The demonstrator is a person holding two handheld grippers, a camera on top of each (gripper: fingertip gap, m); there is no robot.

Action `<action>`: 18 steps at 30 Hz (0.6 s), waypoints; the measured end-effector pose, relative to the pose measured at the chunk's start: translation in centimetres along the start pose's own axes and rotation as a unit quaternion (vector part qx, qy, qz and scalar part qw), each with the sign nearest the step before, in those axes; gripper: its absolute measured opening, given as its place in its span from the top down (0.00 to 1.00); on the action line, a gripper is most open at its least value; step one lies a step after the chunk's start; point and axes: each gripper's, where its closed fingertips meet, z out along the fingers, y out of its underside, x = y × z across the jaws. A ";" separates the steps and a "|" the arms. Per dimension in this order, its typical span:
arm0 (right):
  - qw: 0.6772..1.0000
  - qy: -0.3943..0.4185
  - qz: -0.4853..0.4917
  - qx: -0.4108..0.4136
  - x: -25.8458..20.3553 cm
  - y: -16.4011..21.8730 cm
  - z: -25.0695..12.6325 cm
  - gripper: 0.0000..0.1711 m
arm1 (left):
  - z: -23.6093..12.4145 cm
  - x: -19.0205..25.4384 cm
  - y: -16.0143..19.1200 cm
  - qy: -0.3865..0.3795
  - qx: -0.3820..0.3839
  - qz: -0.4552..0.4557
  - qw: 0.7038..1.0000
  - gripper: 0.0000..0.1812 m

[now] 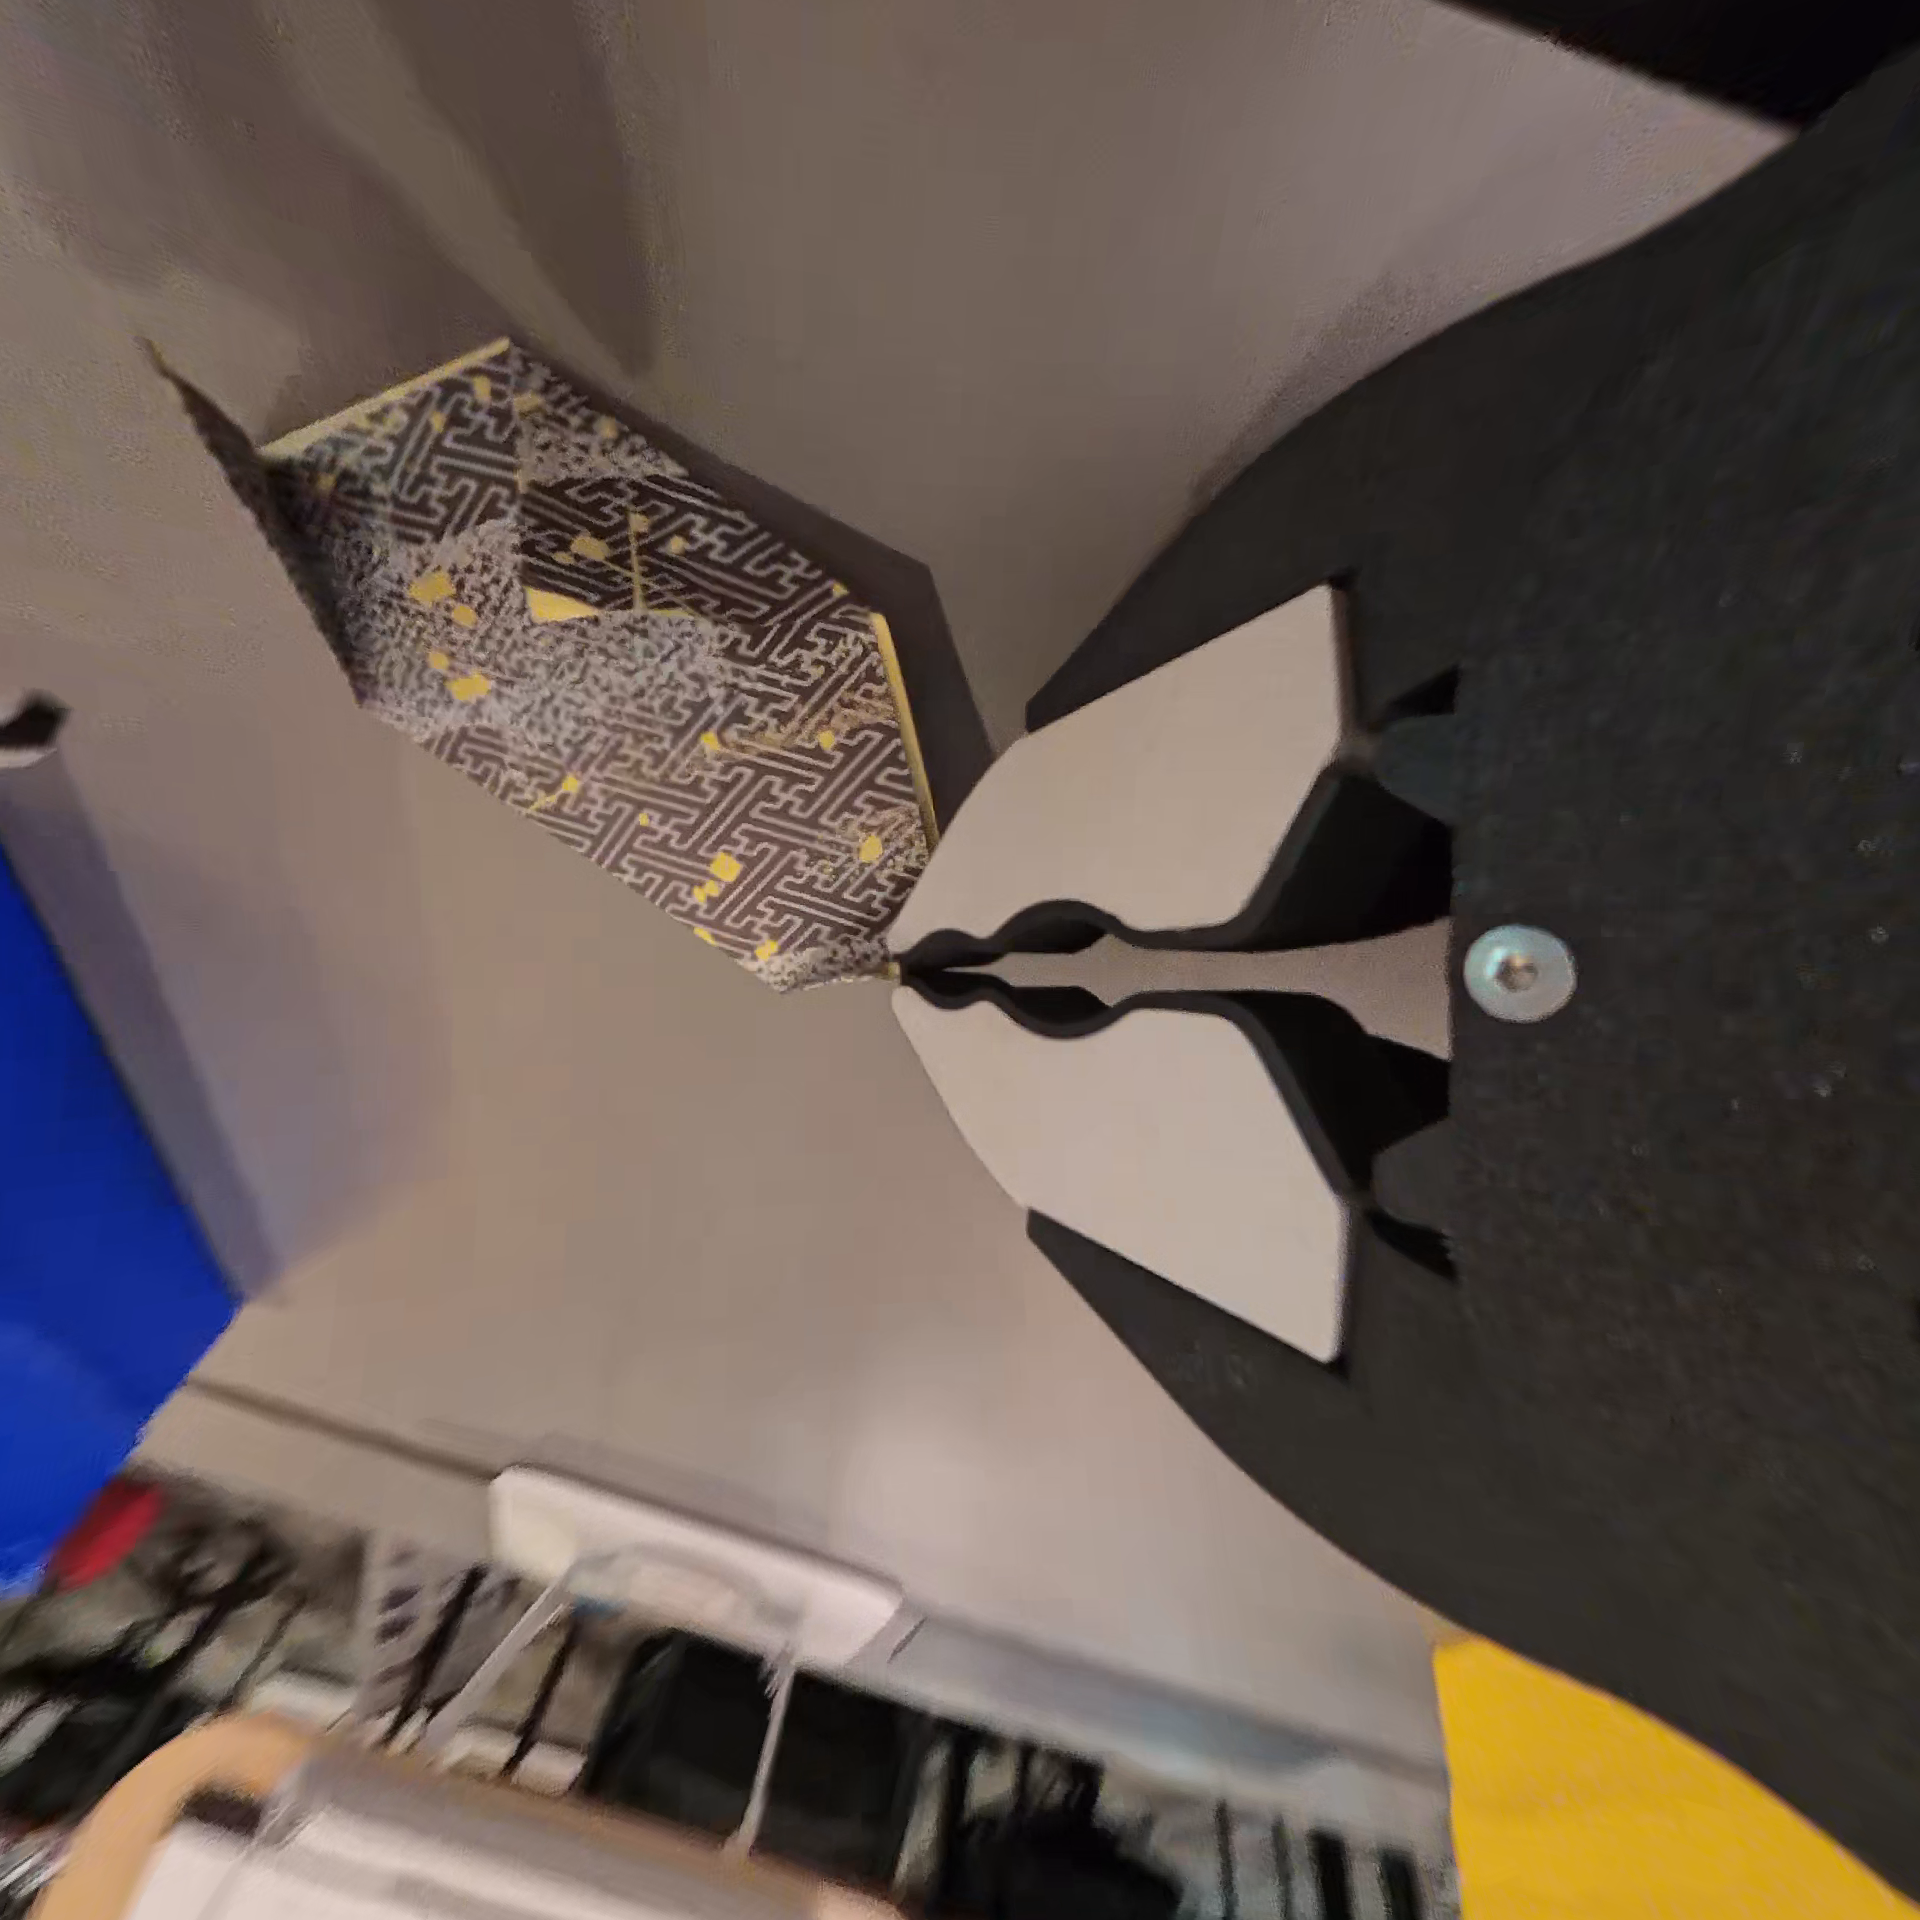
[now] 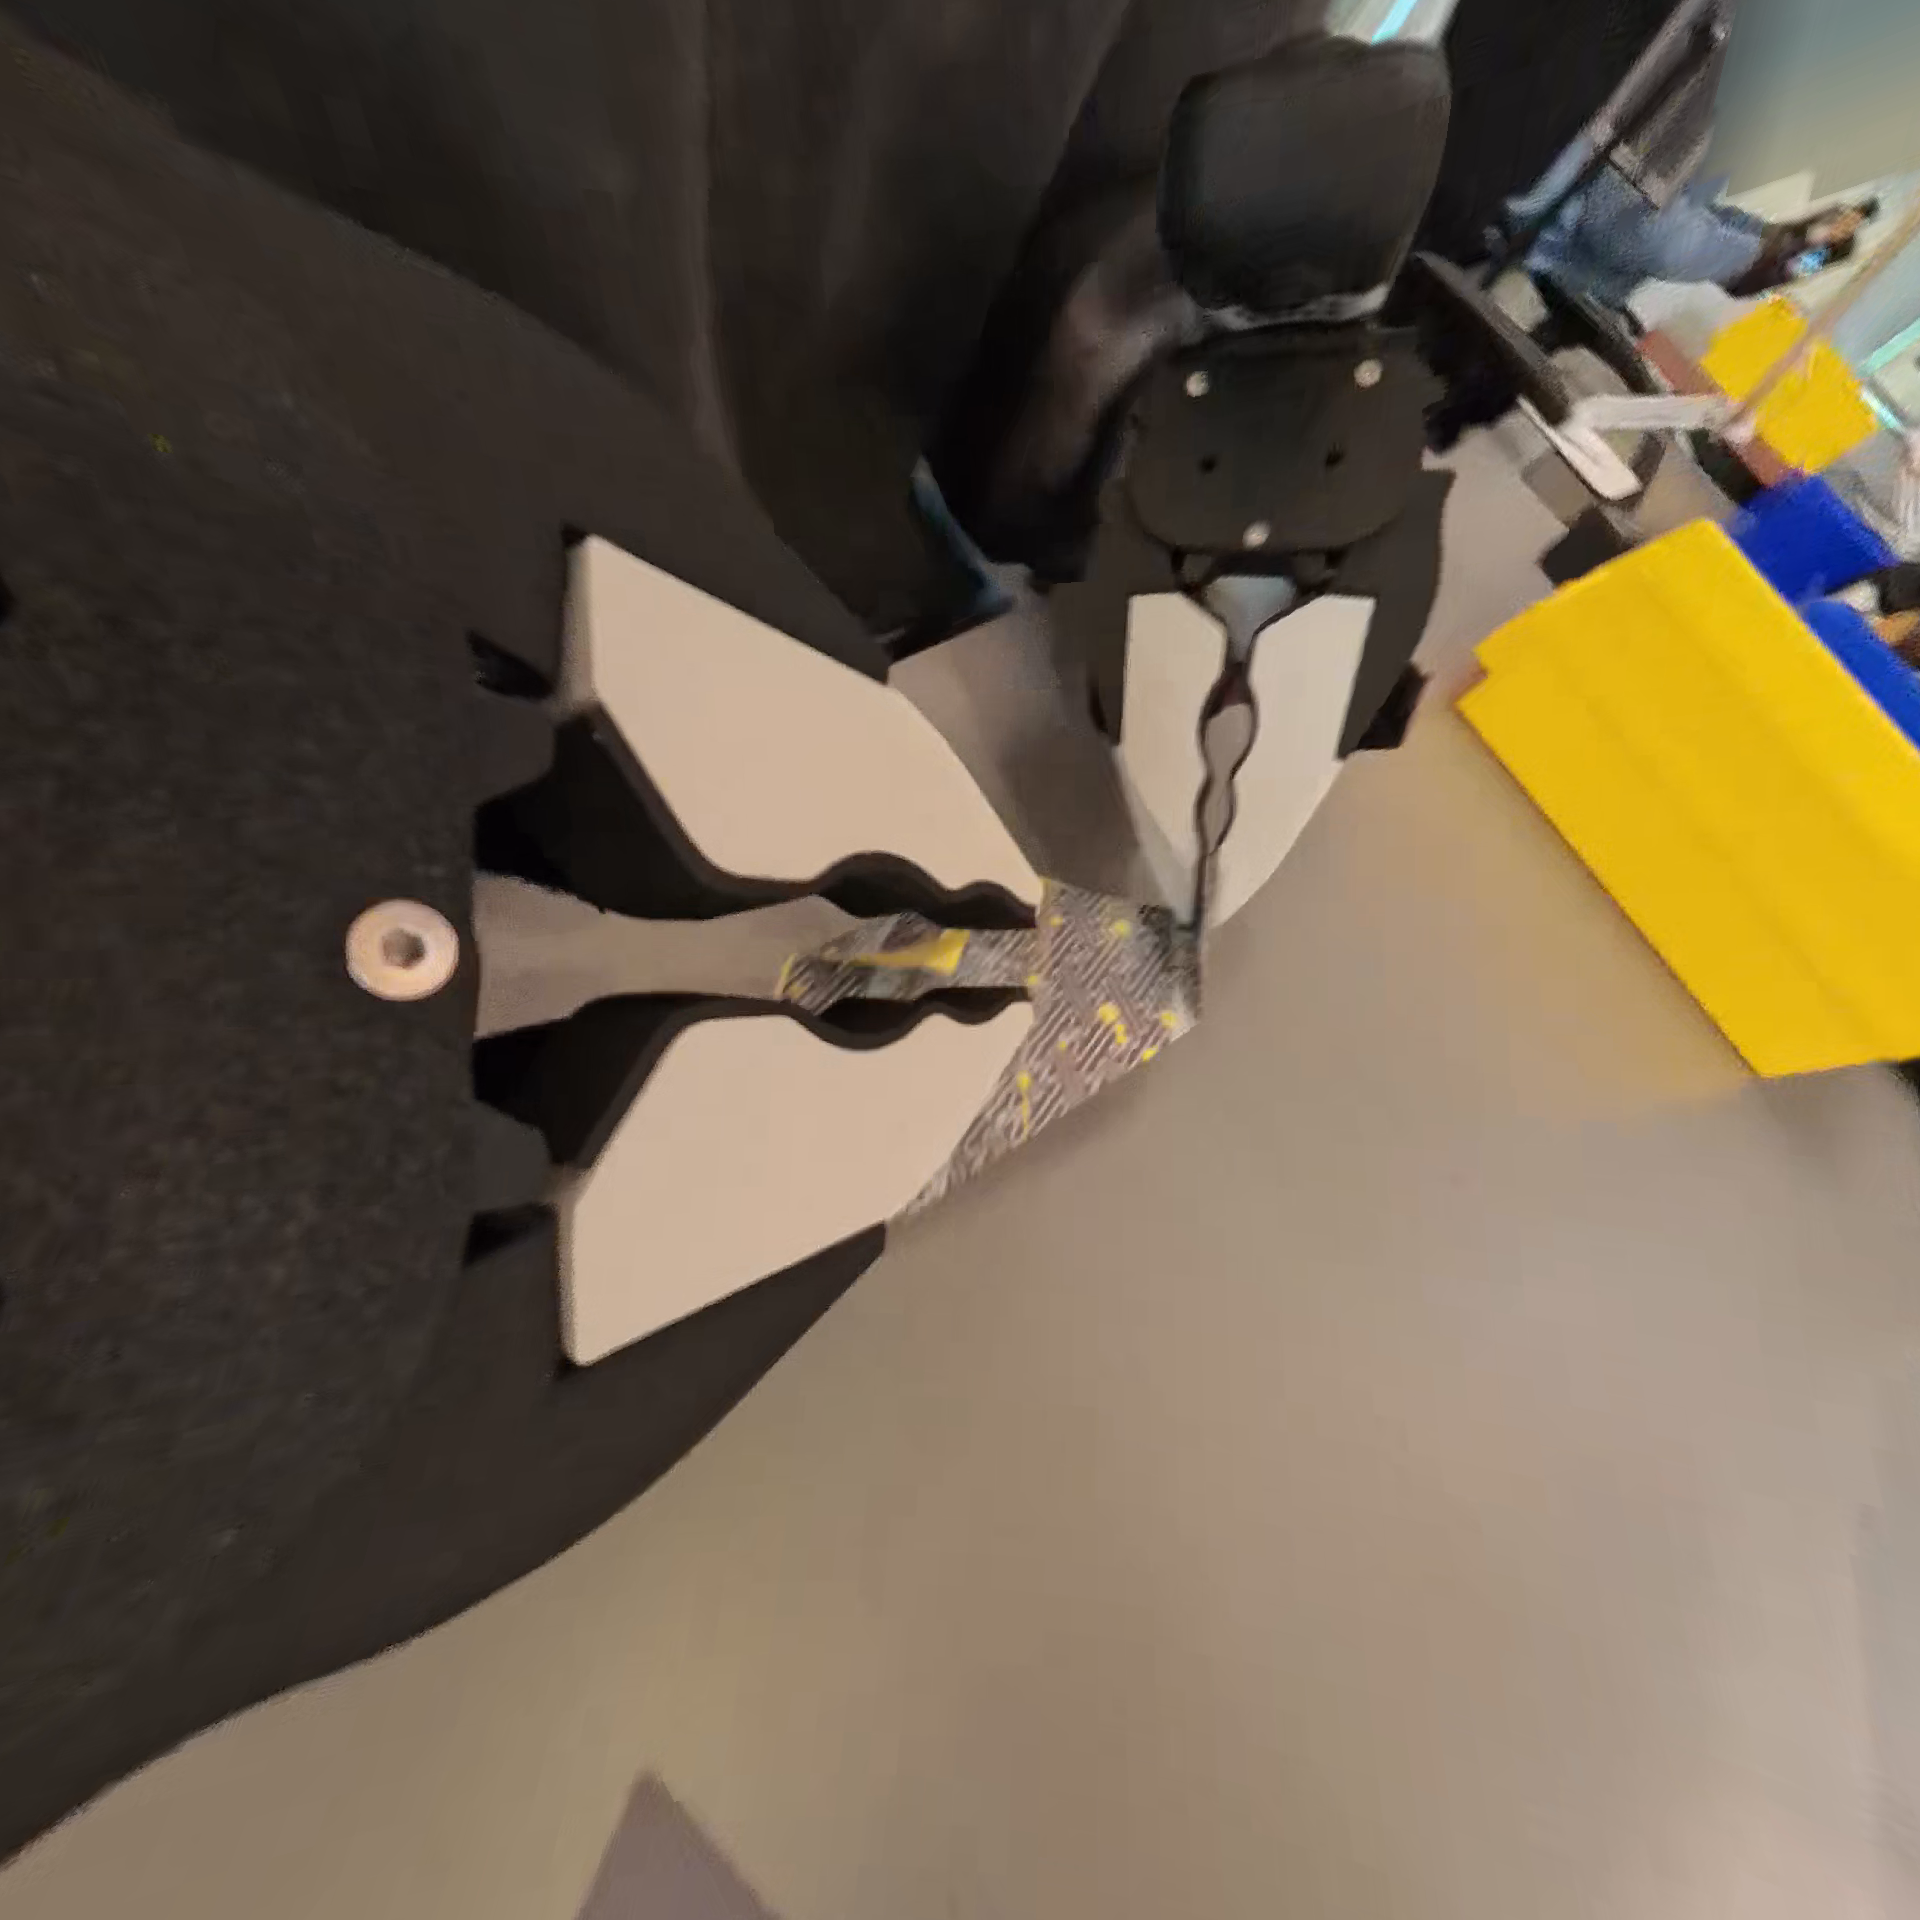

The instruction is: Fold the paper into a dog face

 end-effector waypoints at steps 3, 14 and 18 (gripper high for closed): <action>0.994 -0.044 -0.036 -0.090 1.5 1.2 -0.1 0.94 | -0.9 -1.0 -0.8 -0.025 0.040 0.072 0.996 1.00; 0.950 -0.157 -0.159 -0.217 1.1 1.3 6.5 0.94 | -2.7 -2.2 -2.3 -0.048 0.071 0.100 0.991 1.00; 0.945 -0.154 -0.158 -0.240 0.7 1.9 6.6 1.00 | -2.8 -1.8 -1.7 -0.036 0.063 0.071 0.995 1.00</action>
